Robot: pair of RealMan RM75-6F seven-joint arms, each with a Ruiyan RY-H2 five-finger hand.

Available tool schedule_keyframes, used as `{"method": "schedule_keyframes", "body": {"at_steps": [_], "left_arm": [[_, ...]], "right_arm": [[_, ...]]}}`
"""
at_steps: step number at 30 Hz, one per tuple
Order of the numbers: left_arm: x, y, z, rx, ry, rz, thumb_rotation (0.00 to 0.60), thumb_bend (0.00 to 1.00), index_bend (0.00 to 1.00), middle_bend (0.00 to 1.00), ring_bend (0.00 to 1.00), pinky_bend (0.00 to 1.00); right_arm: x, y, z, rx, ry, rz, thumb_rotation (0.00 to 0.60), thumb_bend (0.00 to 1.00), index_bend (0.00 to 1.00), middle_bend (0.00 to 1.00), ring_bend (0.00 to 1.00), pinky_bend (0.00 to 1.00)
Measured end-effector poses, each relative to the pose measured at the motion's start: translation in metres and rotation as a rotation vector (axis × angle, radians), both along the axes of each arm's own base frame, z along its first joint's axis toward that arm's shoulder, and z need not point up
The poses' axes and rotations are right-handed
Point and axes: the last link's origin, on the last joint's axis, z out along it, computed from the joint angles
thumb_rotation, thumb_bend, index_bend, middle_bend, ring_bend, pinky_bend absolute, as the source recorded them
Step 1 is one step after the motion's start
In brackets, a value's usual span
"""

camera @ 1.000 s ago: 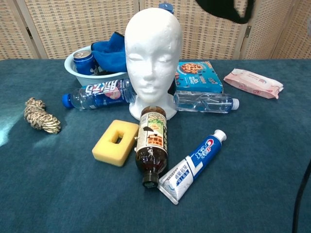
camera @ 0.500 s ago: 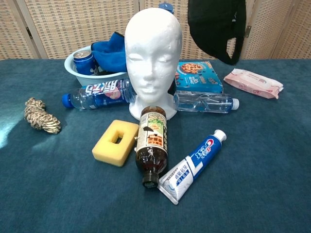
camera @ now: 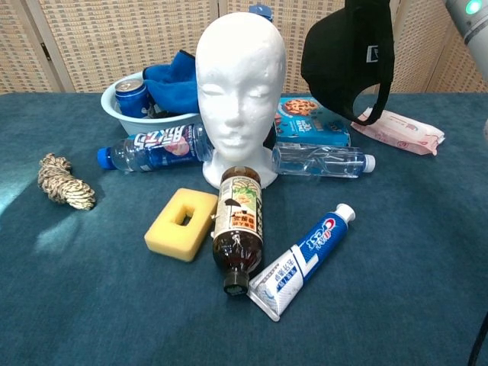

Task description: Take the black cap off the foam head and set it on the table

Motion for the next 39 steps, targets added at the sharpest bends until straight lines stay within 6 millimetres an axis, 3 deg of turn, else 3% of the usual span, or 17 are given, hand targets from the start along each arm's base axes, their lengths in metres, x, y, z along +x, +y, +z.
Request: {"method": "schedule_keyframes", "body": {"at_steps": [12,19,27,34,39], "left_arm": [[-0.005,-0.001,0.003,0.007,0.001,0.017,0.600,0.17,0.26,0.15,0.18,0.07],[-0.007,-0.003,0.003,0.004,-0.008,0.017,0.600,0.17,0.26,0.15,0.18,0.07],[-0.009,-0.004,0.003,0.001,-0.019,0.017,0.600,0.17,0.26,0.14,0.18,0.07],[-0.010,-0.005,0.004,0.002,-0.026,0.014,0.600,0.17,0.26,0.14,0.18,0.07],[-0.010,-0.007,0.005,0.005,-0.027,0.013,0.600,0.17,0.26,0.14,0.18,0.07]], "right_arm": [[0.021,-0.012,-0.017,0.021,-0.082,0.022,0.600,0.60,0.78,0.45,0.22,0.03],[-0.004,0.001,-0.033,0.051,-0.056,-0.001,0.600,0.60,0.78,0.45,0.22,0.03],[-0.038,0.025,-0.038,0.060,-0.032,-0.001,0.600,0.60,0.78,0.45,0.22,0.03],[-0.071,0.050,-0.034,0.059,-0.009,0.003,0.600,0.60,0.78,0.45,0.22,0.03],[-0.082,0.061,-0.021,0.032,-0.019,0.020,0.600,0.60,0.77,0.45,0.22,0.03]]}}
